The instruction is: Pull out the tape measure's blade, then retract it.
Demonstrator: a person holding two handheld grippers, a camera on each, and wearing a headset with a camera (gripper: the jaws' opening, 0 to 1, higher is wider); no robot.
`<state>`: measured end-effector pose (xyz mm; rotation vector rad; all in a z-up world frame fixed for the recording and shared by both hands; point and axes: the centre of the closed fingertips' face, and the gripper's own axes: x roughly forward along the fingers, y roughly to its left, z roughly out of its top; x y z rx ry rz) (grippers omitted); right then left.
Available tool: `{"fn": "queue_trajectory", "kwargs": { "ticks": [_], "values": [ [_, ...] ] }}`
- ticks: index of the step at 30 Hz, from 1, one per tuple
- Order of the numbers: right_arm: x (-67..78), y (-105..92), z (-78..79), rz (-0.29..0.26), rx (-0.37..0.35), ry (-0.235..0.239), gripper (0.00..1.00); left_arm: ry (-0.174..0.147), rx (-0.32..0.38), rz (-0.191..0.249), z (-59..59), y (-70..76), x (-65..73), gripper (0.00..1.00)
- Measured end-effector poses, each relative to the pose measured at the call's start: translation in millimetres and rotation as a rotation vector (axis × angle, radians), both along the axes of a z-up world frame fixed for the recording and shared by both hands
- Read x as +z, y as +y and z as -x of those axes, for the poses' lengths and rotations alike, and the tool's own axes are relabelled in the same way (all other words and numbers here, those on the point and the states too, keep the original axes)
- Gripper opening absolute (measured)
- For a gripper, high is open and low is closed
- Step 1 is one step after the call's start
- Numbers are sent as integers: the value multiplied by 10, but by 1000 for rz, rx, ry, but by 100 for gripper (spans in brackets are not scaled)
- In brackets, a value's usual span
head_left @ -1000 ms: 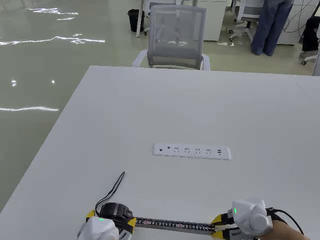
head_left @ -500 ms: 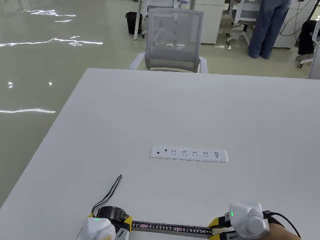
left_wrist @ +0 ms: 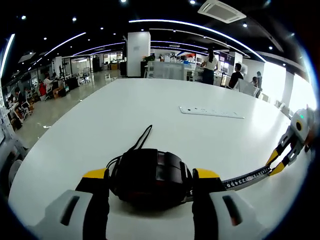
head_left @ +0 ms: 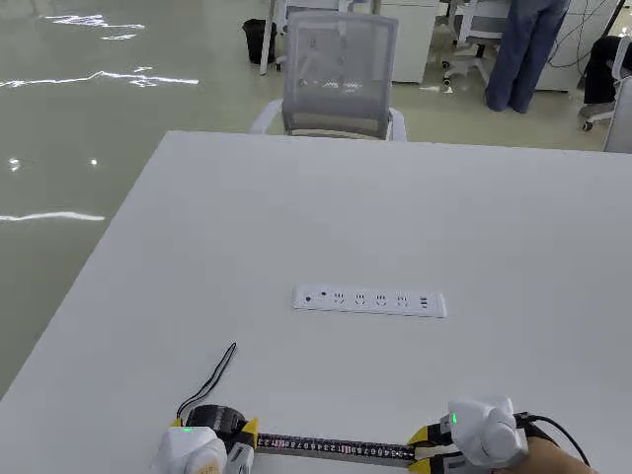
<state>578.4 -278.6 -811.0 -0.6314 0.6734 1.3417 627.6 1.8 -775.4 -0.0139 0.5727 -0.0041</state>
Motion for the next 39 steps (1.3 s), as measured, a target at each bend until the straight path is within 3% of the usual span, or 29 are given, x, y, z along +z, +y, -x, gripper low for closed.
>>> {"fn": "queue_trajectory", "kwargs": {
  "ticks": [18, 39],
  "values": [
    [-10, -13, -8, 9, -4, -5, 14, 17, -16, -74, -4, 7, -40, 62],
    [133, 50, -34, 4, 1, -28, 14, 39, -46, -58, 9, 8, -50, 61]
  ]
}}
